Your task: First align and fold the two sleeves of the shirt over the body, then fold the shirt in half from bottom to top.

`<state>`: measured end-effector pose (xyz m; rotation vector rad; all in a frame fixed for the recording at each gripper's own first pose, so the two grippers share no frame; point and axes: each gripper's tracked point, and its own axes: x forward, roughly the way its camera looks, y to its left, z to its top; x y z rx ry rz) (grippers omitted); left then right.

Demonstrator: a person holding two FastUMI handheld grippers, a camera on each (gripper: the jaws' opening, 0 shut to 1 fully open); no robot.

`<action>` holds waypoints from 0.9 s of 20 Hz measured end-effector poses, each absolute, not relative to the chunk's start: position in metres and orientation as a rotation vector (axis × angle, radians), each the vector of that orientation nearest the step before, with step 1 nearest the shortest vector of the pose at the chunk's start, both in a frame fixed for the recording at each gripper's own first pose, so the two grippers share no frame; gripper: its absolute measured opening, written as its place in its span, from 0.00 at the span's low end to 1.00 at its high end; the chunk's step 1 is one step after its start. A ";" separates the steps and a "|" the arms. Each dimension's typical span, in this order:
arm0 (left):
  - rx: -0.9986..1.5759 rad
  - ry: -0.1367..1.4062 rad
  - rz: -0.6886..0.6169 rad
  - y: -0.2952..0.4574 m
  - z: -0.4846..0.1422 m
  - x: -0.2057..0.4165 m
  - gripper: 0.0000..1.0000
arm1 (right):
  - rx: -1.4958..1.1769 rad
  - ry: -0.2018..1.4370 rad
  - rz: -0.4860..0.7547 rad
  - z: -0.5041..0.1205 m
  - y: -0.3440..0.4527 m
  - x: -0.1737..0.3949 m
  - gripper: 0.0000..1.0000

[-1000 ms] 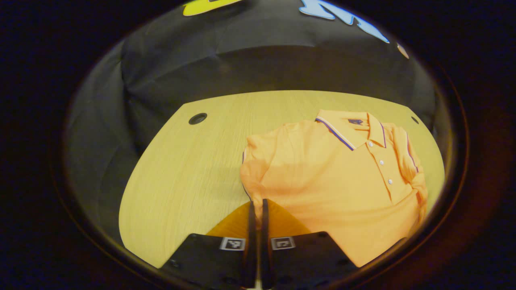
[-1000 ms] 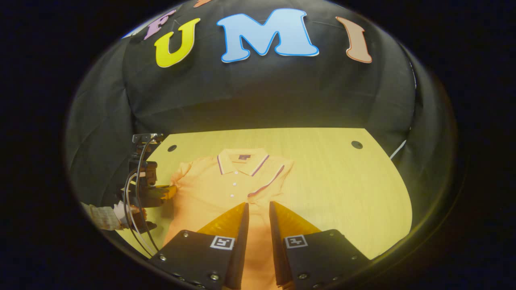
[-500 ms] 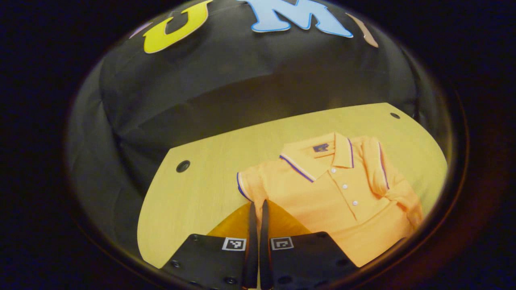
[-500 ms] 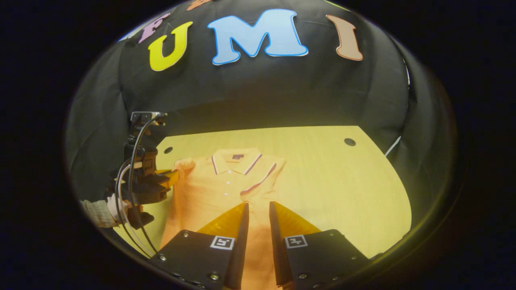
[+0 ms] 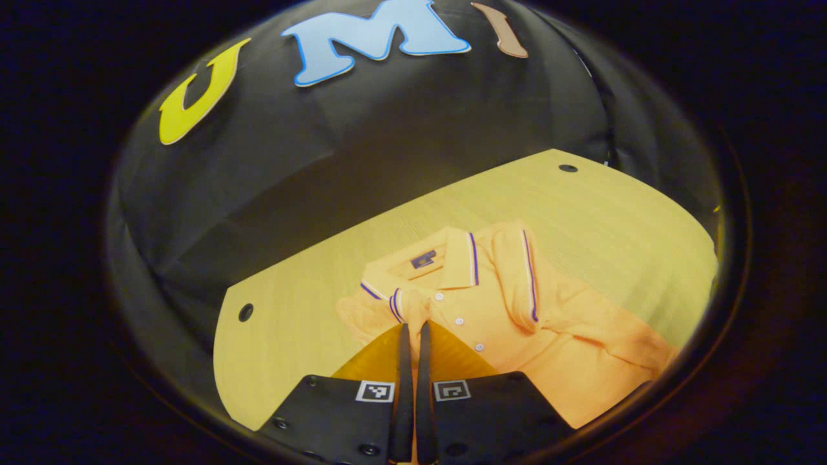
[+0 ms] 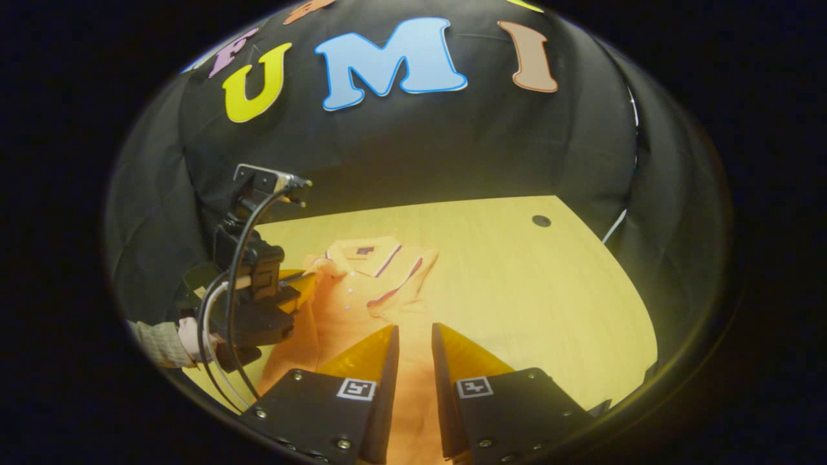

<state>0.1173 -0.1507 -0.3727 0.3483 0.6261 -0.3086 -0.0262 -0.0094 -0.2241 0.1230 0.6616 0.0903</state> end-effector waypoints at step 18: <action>0.216 0.698 -0.320 -0.145 -0.377 0.069 1.00 | 0.146 0.691 0.085 -0.243 -0.031 -0.052 0.31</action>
